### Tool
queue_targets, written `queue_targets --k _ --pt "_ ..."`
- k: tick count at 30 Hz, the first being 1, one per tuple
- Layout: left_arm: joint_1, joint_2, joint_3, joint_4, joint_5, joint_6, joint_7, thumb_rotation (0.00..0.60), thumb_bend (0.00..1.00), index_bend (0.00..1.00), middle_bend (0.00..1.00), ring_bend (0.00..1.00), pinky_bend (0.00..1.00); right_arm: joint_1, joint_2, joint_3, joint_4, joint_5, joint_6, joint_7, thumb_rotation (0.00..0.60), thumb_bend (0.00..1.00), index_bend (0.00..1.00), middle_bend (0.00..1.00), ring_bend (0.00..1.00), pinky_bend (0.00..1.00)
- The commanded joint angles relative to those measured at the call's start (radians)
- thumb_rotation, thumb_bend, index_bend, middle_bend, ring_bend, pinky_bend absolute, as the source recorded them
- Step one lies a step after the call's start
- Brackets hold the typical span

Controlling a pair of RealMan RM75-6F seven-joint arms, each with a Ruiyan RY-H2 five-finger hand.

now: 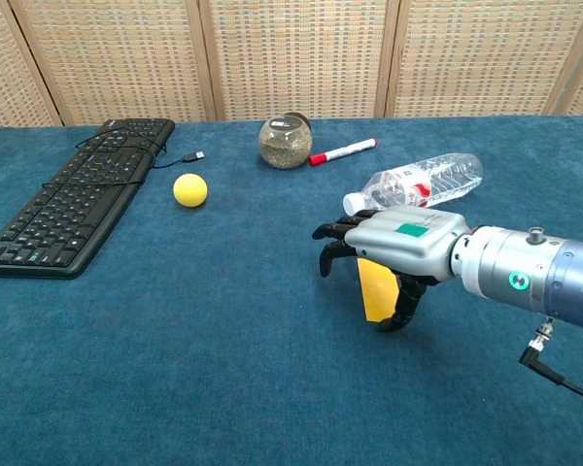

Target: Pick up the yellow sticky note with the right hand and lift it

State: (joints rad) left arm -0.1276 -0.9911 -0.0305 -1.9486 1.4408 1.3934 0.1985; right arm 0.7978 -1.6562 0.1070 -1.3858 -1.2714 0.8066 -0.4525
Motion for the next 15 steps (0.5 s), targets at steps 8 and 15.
queue_targets --k 8,15 --pt "-0.001 -0.002 0.003 -0.001 0.001 0.0 0.005 0.6 0.0 0.0 0.0 0.0 0.0 -0.002 -0.003 -0.017 0.016 0.013 0.003 -0.017 0.6 0.16 0.24 0.0 0.0 0.0" --pt "-0.005 -0.004 0.004 -0.001 -0.001 -0.005 0.008 0.6 0.0 0.0 0.0 0.0 0.0 -0.001 -0.014 -0.018 0.04 0.021 0.011 -0.024 0.6 0.17 0.24 0.0 0.0 0.0"
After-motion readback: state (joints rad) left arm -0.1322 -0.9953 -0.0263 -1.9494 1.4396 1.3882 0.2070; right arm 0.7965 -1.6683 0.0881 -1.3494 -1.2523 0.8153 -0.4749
